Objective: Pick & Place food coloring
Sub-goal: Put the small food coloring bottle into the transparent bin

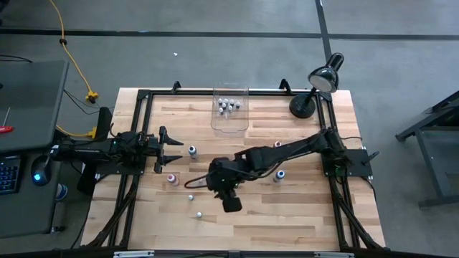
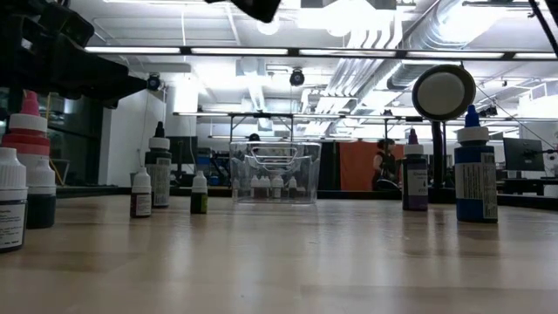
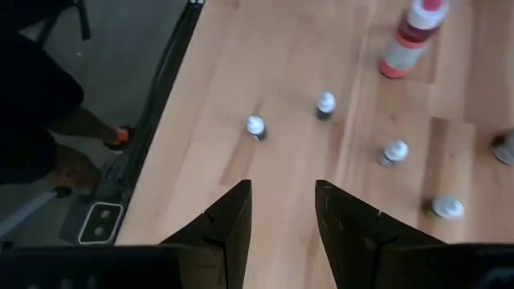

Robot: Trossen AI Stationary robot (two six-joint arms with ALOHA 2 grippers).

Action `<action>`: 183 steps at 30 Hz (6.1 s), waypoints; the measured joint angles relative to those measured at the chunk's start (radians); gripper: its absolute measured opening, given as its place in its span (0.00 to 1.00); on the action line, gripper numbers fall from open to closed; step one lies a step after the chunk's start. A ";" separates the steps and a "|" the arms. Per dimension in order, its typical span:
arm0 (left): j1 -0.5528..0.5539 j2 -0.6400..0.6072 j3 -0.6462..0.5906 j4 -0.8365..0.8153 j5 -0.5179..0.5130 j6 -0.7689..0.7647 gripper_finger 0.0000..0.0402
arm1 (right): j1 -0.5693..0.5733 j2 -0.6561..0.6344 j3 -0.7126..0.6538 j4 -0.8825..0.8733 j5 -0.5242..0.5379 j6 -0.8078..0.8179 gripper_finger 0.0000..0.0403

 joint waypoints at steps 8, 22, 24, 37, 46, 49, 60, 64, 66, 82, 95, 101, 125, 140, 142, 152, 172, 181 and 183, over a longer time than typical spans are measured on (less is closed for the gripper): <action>0.000 0.000 0.000 0.000 0.000 0.000 0.59 | 0.009 0.131 0.133 0.000 -0.044 -0.058 0.32; 0.000 0.000 0.000 0.000 0.000 0.000 0.59 | 0.061 0.281 0.220 0.085 0.013 -0.273 0.32; 0.000 0.000 0.000 0.000 0.000 0.000 0.59 | 0.066 0.296 0.220 0.098 0.027 -0.293 0.32; 0.000 0.000 0.000 0.000 0.000 0.000 0.59 | 0.079 0.326 0.196 0.127 0.063 -0.379 0.32; 0.000 0.000 0.000 0.000 0.002 0.000 0.59 | 0.084 0.384 0.196 0.217 0.042 -0.378 0.32; 0.000 0.000 0.000 0.000 0.002 0.000 0.59 | 0.083 0.395 0.196 0.244 0.051 -0.377 0.32; 0.000 0.000 0.000 0.000 0.003 0.000 0.59 | 0.082 0.411 0.196 0.263 0.048 -0.372 0.32; 0.000 0.000 0.000 0.000 0.003 0.000 0.59 | 0.082 0.419 0.196 0.253 0.048 -0.371 0.32; 0.000 0.000 0.000 0.000 0.003 0.000 0.59 | 0.082 0.419 0.196 0.260 0.048 -0.367 0.32; 0.000 0.000 0.000 0.000 0.003 0.000 0.59 | 0.071 0.436 0.196 0.260 0.047 -0.347 0.32; 0.000 0.000 0.000 0.000 0.004 0.000 0.59 | 0.067 0.440 0.196 0.261 0.022 -0.308 0.32; 0.000 0.000 0.000 0.000 0.004 0.000 0.59 | 0.067 0.446 0.196 0.268 0.016 -0.302 0.32; 0.000 0.000 0.000 0.000 0.004 0.000 0.59 | 0.065 0.451 0.196 0.275 -0.001 -0.284 0.32; 0.000 0.000 0.000 0.000 0.004 0.000 0.59 | 0.065 0.452 0.196 0.267 -0.011 -0.276 0.32; 0.000 0.000 0.000 0.000 0.004 0.000 0.59 | 0.065 0.456 0.196 0.270 -0.011 -0.276 0.32; 0.000 0.000 0.000 0.000 0.004 0.000 0.59 | 0.065 0.468 0.196 0.291 -0.008 -0.259 0.32; 0.000 0.000 0.000 0.000 0.004 0.000 0.59 | 0.064 0.468 0.196 0.290 0.015 -0.258 0.19; 0.000 0.000 0.000 0.000 0.004 0.000 0.59 | 0.064 0.468 0.196 0.291 0.031 -0.254 0.14; 0.000 0.000 0.000 0.000 0.004 0.000 0.59 | 0.064 0.468 0.203 0.289 0.039 -0.237 0.13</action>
